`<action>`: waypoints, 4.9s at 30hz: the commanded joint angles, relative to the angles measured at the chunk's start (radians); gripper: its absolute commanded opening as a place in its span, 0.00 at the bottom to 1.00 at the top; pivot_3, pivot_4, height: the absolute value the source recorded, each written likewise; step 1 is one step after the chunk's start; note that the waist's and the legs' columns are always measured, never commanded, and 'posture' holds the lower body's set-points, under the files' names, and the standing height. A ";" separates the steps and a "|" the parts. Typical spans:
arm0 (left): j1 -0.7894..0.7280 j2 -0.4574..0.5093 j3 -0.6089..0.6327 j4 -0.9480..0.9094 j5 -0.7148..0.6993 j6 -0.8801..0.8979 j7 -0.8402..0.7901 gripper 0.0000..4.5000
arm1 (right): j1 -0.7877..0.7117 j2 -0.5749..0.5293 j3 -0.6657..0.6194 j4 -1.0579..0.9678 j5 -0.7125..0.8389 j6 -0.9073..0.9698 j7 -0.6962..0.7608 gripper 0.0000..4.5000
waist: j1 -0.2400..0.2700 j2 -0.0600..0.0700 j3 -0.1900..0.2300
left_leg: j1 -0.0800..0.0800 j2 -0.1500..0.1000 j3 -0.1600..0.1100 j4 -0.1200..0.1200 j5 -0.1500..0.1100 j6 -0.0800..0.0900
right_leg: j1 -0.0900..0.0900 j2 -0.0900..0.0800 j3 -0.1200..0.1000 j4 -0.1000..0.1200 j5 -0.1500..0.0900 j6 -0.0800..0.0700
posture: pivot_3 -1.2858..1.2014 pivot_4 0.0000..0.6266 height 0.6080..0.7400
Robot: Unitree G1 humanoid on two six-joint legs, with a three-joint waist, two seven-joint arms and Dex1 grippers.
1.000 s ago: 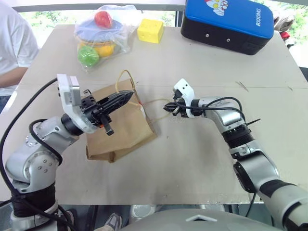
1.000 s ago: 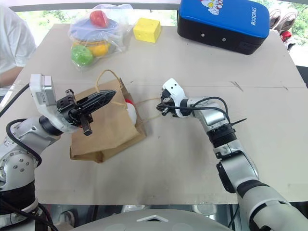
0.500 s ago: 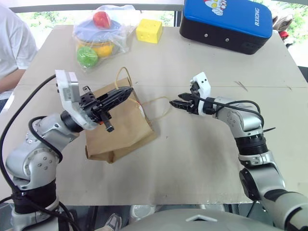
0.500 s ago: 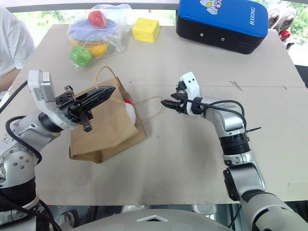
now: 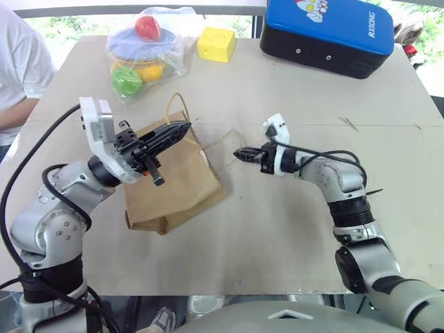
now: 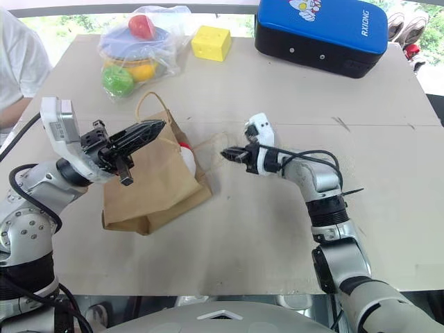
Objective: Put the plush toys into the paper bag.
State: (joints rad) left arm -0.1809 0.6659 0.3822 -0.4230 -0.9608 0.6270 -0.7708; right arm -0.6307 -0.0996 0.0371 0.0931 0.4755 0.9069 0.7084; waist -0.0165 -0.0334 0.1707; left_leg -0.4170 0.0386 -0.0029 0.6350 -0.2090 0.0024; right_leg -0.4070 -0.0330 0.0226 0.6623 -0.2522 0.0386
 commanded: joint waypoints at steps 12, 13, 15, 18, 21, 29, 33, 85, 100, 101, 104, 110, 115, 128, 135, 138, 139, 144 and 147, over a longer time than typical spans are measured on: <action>-0.122 -0.051 0.063 0.022 -0.247 0.035 0.152 0.00 | -0.129 -0.081 -0.338 -0.445 0.487 0.184 -0.196 0.02 | -0.001 0.000 0.000 | -0.001 0.000 -0.001 0.000 0.000 0.000 | 0.000 0.000 0.000 0.000 0.000 0.000 | 0.52 0.24 1.00; -0.123 -0.054 0.060 0.023 -0.248 0.034 0.153 0.00 | -0.128 -0.091 -0.345 -0.464 0.517 0.194 -0.212 0.02 | -0.001 0.000 0.000 | -0.001 0.000 0.000 0.000 0.000 0.000 | 0.000 0.000 0.000 0.000 0.000 0.000 | 0.52 0.24 1.00; -0.118 -0.056 0.047 0.028 -0.232 0.032 0.146 0.00 | -0.107 -0.107 -0.340 -0.494 0.554 0.206 -0.238 0.02 | 0.000 0.000 0.000 | -0.001 0.000 -0.001 0.000 0.000 0.000 | 0.000 0.000 -0.001 0.000 0.000 0.000 | 0.52 0.24 1.00; -0.129 -0.053 0.030 0.039 -0.190 0.012 0.121 0.00 | -0.097 -0.130 -0.341 -0.535 0.612 0.189 -0.277 0.02 | 0.000 0.000 0.000 | -0.001 0.000 0.000 0.000 0.000 0.000 | 0.000 0.000 0.000 0.000 0.000 0.000 | 0.52 0.24 1.00; -0.139 -0.049 0.040 0.073 -0.198 0.017 0.105 0.00 | -0.115 -0.141 -0.359 -0.522 0.657 0.165 -0.334 0.02 | -0.002 0.001 0.001 | -0.001 0.000 0.001 0.000 0.000 0.000 | 0.000 0.000 0.001 0.000 0.000 0.000 | 0.52 0.24 1.00; -0.086 -0.031 0.056 0.062 -0.184 0.021 0.067 0.00 | 0.038 -0.315 -0.201 -0.381 0.408 0.108 -0.306 0.31 | -0.001 0.000 0.000 | -0.001 -0.001 0.002 -0.001 0.000 0.000 | -0.001 -0.001 0.002 -0.001 0.000 0.000 | 0.52 0.24 1.00; -0.050 -0.028 0.064 0.038 -0.180 0.018 0.065 0.00 | 0.014 -0.320 -0.158 -0.362 0.374 0.110 -0.294 0.56 | -0.008 0.000 0.000 | -0.001 0.000 0.002 -0.001 0.000 0.000 | -0.001 0.001 0.003 -0.001 0.000 0.000 | 0.52 0.24 1.00; -0.471 0.087 -0.148 0.560 0.243 -0.202 -0.287 0.00 | -0.028 -0.399 -0.099 -0.657 0.683 0.086 -0.375 0.03 | -0.018 0.000 0.001 | -0.004 0.000 0.001 -0.001 0.000 0.000 | -0.004 0.000 0.001 -0.001 0.000 0.000 | 0.52 0.24 1.00; -0.199 0.196 0.038 0.517 0.134 -0.011 -0.440 0.81 | 0.165 -0.643 -0.198 -0.742 0.705 0.023 -0.131 0.41 | -0.023 -0.001 0.000 | -0.006 0.002 0.000 -0.001 0.000 0.000 | -0.004 -0.001 0.000 -0.003 0.000 0.001 | 0.52 0.24 1.00; -0.146 0.203 0.054 0.481 0.114 0.016 -0.449 0.90 | 0.179 -0.657 -0.161 -0.747 0.654 0.006 -0.104 0.36 | -0.023 -0.001 0.001 | -0.005 0.004 0.000 -0.001 0.000 0.000 | -0.004 -0.002 0.000 -0.003 0.000 0.000 | 0.52 0.24 1.00; -0.017 0.191 0.056 0.366 0.103 0.033 -0.453 1.00 | 0.188 -0.614 -0.019 -0.703 0.494 -0.071 -0.065 0.05 | -0.020 -0.001 0.000 | -0.005 0.003 0.000 -0.001 0.000 0.000 | -0.004 -0.002 0.000 -0.002 -0.001 0.000 | 0.52 0.24 1.00; 0.062 0.091 -0.047 0.191 0.182 -0.054 -0.369 1.00 | 0.120 -0.457 0.279 -0.435 0.119 -0.347 0.065 0.00 | -0.013 -0.001 0.000 | -0.002 0.002 0.001 -0.001 0.000 0.000 | -0.003 -0.003 0.002 -0.002 -0.003 -0.003 | 0.52 0.24 1.00; 0.071 0.058 -0.091 0.126 0.220 -0.080 -0.303 1.00 | 0.033 -0.311 0.339 -0.270 0.016 -0.459 0.136 0.00 | -0.012 -0.001 0.000 | -0.003 0.001 0.002 -0.001 0.000 0.000 | -0.004 -0.002 0.002 -0.001 0.000 0.000 | 0.52 0.24 1.00; 0.244 -0.086 -0.082 -0.111 0.264 -0.171 -0.056 1.00 | -0.003 -0.060 0.344 -0.062 -0.034 -0.524 0.219 0.00 | -0.016 -0.002 0.000 | -0.002 0.001 -0.002 -0.001 0.000 0.000 | -0.003 -0.002 0.003 0.000 0.000 0.000 | 0.52 0.24 1.00; 0.255 -0.103 -0.098 -0.125 0.301 -0.197 0.004 1.00 | -0.005 -0.033 0.332 -0.033 -0.049 -0.535 0.255 0.00 | -0.016 -0.002 0.000 | -0.001 0.001 -0.001 -0.001 0.000 0.000 | -0.003 -0.001 0.003 0.000 0.000 0.000 | 0.52 0.24 1.00; 0.233 -0.124 -0.122 -0.110 0.353 -0.218 0.065 1.00 | 0.001 -0.027 0.323 -0.035 -0.041 -0.523 0.265 0.00 | -0.015 -0.002 0.000 | -0.001 0.001 -0.001 -0.001 0.000 0.000 | -0.003 -0.001 0.003 0.000 0.000 0.000 | 0.52 0.24 1.00; 0.226 -0.134 -0.135 -0.110 0.365 -0.219 0.084 1.00 | 0.005 -0.024 0.320 -0.037 -0.037 -0.516 0.265 0.00 | -0.015 -0.002 0.000 | -0.001 0.000 -0.001 -0.001 0.000 0.000 | -0.003 -0.001 0.002 0.000 0.000 0.000 | 0.52 0.24 1.00; 0.206 -0.206 -0.184 -0.121 0.401 -0.218 0.183 1.00 | 0.025 -0.022 0.308 -0.040 -0.043 -0.502 0.266 0.00 | -0.014 -0.002 0.000 | -0.001 0.000 0.000 -0.001 0.000 0.000 | -0.003 -0.001 0.003 0.000 0.000 0.000 | 0.52 0.24 1.00; 0.203 -0.249 -0.201 -0.123 0.423 -0.210 0.248 1.00 | 0.056 -0.039 0.294 -0.056 -0.051 -0.493 0.262 0.00 | -0.015 -0.002 0.000 | -0.001 0.000 0.000 -0.001 0.000 0.000 | -0.003 -0.001 0.003 0.001 0.000 0.000 | 0.52 0.24 1.00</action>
State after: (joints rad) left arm 0.0406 0.4282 0.1740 -0.5219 -0.5645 0.4285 -0.5877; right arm -0.5926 -0.1423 0.3137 0.0878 0.4116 0.4116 0.9490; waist -0.0311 -0.0354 0.1703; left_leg -0.4183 0.0388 -0.0032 0.6341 -0.2091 0.0026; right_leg -0.4099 -0.0340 0.0251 0.6629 -0.2520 0.0387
